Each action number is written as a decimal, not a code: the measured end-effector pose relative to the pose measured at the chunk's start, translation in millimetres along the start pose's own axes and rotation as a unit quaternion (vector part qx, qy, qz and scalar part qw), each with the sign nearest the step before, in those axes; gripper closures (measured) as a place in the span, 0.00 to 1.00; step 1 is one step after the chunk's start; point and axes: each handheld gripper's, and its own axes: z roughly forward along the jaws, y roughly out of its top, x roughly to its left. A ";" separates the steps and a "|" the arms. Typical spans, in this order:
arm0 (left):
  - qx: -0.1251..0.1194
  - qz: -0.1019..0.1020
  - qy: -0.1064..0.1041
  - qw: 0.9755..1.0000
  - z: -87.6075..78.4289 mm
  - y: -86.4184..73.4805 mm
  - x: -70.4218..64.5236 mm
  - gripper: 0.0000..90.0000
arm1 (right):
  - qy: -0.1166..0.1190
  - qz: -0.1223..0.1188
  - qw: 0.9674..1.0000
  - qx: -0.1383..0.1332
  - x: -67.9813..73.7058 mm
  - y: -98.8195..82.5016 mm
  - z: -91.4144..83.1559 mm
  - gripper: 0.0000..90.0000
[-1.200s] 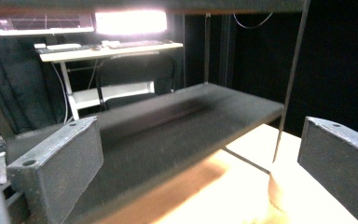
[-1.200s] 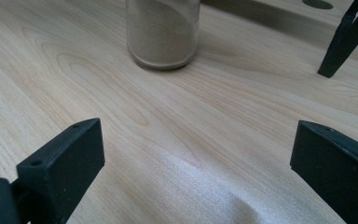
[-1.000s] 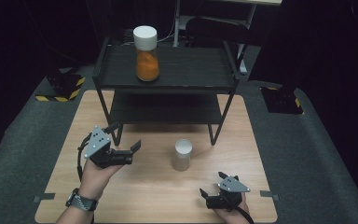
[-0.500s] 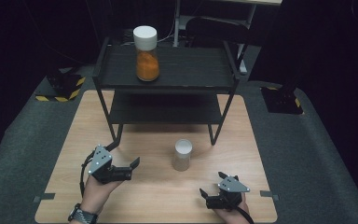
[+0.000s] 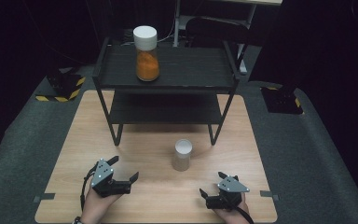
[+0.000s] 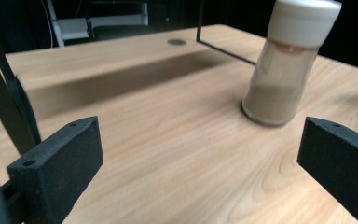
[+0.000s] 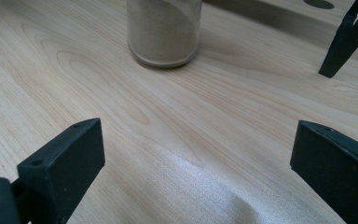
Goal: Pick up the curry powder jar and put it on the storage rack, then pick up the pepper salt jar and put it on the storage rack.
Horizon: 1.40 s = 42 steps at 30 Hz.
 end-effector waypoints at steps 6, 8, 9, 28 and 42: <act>0.032 0.004 0.010 0.999 -0.4 -5.9 -0.3 0.00 | -0.001 0.001 1.000 0.000 0.3 0.1 0.1 0.03; 0.038 0.004 0.011 0.999 -0.3 -8.1 -0.8 0.00 | -0.001 0.002 1.000 0.000 0.3 0.1 0.1 0.03; 0.046 0.006 0.010 0.999 -0.1 -8.2 -1.0 0.00 | -0.001 0.002 1.000 0.000 0.2 0.1 0.1 0.03; 0.106 0.040 0.013 0.993 1.4 1.2 -6.1 0.01 | -0.008 0.006 1.000 0.003 1.2 1.5 1.2 0.03; 0.112 0.043 0.012 0.993 -1.1 1.7 -7.2 0.01 | -0.010 0.007 1.000 0.000 2.3 0.9 1.5 0.02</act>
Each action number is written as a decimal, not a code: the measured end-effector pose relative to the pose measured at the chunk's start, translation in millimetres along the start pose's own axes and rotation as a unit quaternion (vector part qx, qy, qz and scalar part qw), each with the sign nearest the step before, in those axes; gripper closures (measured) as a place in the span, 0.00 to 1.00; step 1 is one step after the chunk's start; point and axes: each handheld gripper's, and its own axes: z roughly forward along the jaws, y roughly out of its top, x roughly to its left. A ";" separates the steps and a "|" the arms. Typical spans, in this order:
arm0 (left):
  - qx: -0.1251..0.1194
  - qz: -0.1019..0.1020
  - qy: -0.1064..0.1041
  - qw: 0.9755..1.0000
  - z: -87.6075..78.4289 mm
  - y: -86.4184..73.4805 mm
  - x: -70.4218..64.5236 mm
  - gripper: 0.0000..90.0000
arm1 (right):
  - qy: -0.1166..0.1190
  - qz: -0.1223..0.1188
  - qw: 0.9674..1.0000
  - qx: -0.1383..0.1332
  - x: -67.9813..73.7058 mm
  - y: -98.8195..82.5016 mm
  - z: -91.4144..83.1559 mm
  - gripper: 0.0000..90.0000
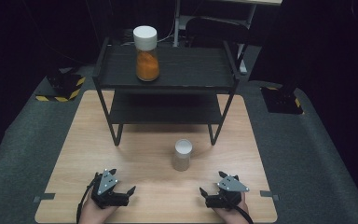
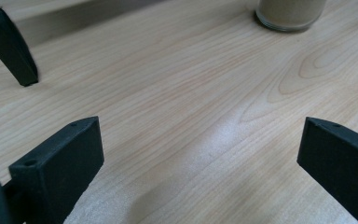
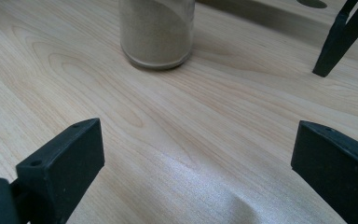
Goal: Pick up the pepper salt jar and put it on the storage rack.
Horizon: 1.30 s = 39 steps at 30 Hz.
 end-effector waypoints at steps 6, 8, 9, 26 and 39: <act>0.003 0.001 0.007 1.000 0.2 0.8 -2.9 0.01 | -0.001 0.003 1.000 -0.003 -0.2 -1.4 -1.1 0.02; 0.005 -0.001 0.009 1.000 1.0 1.8 -4.2 0.01 | 0.002 0.002 1.000 -0.003 -1.1 -1.5 -1.1 0.02; 0.005 -0.001 0.010 1.000 1.0 1.9 -4.7 0.01 | 0.002 0.002 1.000 -0.004 -1.0 -1.7 -1.2 0.02; 0.000 -0.003 -0.004 1.000 -0.9 -0.6 -1.2 0.01 | -0.003 -0.001 1.000 -0.017 1.3 -2.5 -4.0 0.02; -0.002 -0.002 -0.007 1.000 -1.3 -1.0 -0.5 0.01 | -0.004 0.002 0.998 -0.066 6.7 6.3 -21.7 0.01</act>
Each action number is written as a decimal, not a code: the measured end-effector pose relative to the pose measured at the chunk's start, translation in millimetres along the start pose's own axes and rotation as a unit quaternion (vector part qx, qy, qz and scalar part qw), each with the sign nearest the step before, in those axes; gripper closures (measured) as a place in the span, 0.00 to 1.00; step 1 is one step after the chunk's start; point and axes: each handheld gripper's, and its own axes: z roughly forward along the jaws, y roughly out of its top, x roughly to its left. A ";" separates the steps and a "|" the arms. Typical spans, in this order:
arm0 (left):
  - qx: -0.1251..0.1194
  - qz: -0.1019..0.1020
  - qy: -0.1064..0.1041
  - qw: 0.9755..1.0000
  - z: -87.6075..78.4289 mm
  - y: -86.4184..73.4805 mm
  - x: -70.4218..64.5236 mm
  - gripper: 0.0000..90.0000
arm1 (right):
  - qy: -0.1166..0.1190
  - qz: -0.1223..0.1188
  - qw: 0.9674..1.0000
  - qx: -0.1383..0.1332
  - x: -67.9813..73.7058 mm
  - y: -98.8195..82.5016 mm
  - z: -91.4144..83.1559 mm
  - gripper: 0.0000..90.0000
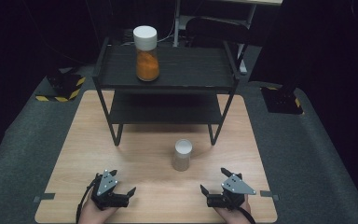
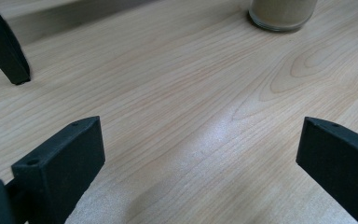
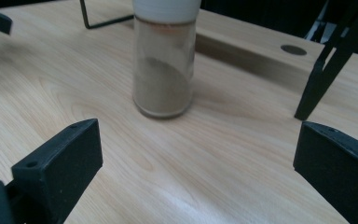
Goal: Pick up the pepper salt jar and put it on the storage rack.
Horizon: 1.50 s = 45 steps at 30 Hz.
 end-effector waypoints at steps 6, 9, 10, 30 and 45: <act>0.000 -0.001 -0.001 1.000 0.0 0.0 0.5 0.01 | 0.009 -0.004 1.000 -0.012 -2.2 9.8 0.1 0.00; 0.000 -0.001 -0.002 1.000 -0.1 -0.2 0.9 0.01 | 0.010 -0.008 1.000 -0.016 -2.3 15.1 1.3 0.00; -0.001 -0.001 -0.003 1.000 -0.1 -0.2 1.1 0.01 | 0.014 -0.011 1.000 -0.017 -3.0 17.6 2.4 0.00; 0.001 0.004 -0.004 1.000 -1.5 -0.6 1.1 0.01 | 0.039 -0.012 0.999 -0.027 -1.5 49.1 40.7 0.01; -0.001 0.003 -0.006 1.000 -1.8 -1.3 2.1 0.01 | 0.049 0.008 0.998 -0.037 -7.6 48.1 79.4 0.12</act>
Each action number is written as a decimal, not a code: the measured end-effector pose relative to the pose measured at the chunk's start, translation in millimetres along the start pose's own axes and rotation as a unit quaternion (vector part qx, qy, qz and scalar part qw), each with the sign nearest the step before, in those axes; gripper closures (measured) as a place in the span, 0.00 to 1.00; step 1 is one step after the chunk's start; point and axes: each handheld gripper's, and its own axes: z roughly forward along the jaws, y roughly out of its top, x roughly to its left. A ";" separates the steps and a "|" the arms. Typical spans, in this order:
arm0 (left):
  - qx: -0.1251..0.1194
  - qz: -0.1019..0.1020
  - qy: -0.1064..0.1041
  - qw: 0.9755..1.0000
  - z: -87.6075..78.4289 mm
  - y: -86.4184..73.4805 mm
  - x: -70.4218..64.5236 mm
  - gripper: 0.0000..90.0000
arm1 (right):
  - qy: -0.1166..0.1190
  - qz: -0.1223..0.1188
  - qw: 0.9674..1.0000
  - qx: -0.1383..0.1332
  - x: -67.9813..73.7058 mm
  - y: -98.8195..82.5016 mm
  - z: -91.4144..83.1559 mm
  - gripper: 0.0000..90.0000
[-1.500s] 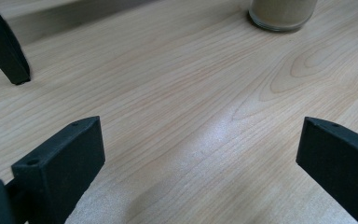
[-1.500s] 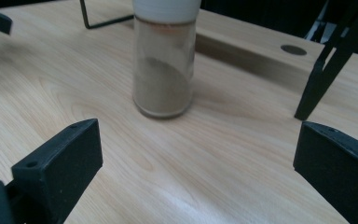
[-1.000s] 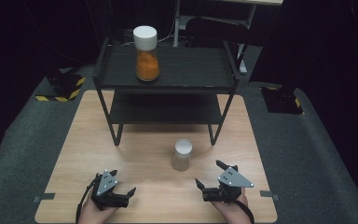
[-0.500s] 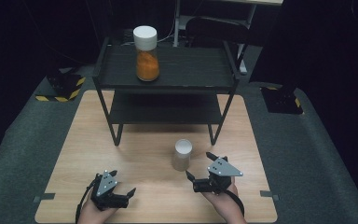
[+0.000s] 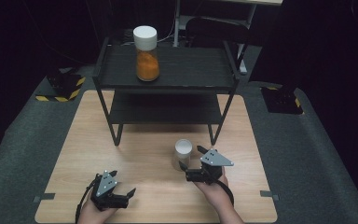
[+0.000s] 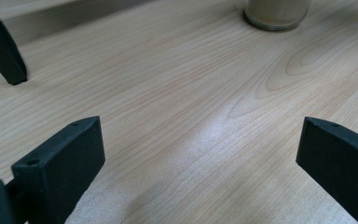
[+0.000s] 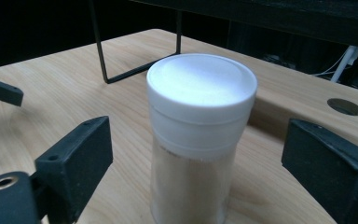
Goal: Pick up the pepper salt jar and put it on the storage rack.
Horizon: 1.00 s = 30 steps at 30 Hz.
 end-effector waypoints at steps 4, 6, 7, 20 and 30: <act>-0.001 -0.001 -0.002 1.000 -0.1 -0.3 0.4 0.01 | 0.003 0.006 1.000 -0.004 -2.0 -2.4 8.8 0.15; 0.000 -0.002 -0.002 1.000 0.0 -0.1 0.7 0.02 | 0.001 0.013 1.000 -0.005 -1.9 -3.3 12.7 0.17; 0.000 -0.002 -0.002 1.000 0.1 0.0 0.8 0.02 | 0.000 0.013 1.000 -0.007 -1.1 -4.1 15.2 0.19; -0.001 -0.001 -0.001 1.000 -0.4 -0.7 -0.4 0.02 | -0.004 0.014 0.999 -0.032 3.6 -11.7 26.4 0.30; -0.002 -0.002 -0.002 1.000 -0.4 -1.1 0.1 0.02 | -0.009 0.022 0.999 -0.037 3.1 -13.1 30.2 0.37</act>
